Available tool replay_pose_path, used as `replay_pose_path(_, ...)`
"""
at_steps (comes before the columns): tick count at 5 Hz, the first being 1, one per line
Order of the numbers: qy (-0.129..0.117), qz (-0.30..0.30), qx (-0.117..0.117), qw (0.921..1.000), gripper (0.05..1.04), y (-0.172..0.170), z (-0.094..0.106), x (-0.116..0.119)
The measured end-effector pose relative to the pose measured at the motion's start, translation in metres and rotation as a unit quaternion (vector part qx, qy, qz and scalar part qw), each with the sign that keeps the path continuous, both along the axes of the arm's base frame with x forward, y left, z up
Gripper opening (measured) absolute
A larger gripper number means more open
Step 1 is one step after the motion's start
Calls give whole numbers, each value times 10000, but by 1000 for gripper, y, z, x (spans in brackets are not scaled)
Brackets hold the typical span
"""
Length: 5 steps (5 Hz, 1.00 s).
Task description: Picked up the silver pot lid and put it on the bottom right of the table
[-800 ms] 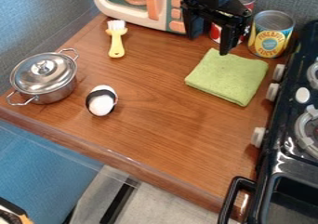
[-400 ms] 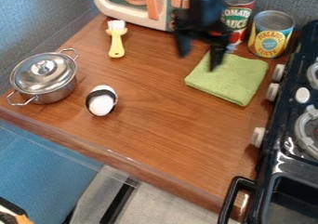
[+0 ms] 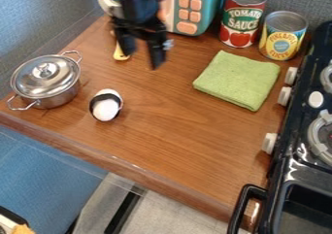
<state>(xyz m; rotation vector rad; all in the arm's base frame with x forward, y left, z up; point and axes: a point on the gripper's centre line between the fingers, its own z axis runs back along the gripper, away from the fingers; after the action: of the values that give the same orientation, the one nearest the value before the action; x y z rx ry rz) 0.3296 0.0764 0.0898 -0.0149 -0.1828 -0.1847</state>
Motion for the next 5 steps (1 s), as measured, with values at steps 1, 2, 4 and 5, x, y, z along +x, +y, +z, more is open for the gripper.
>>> replay_pose_path(1,19,107,319,9994,998,40,7,-32)
replay_pose_path(2,7,179,602,9980,998,55,13,-48)
replay_pose_path(4,105,869,846,9926,999,100,14,-74)
replay_pose_path(5,82,1143,869,9896,999,115,13,-82)
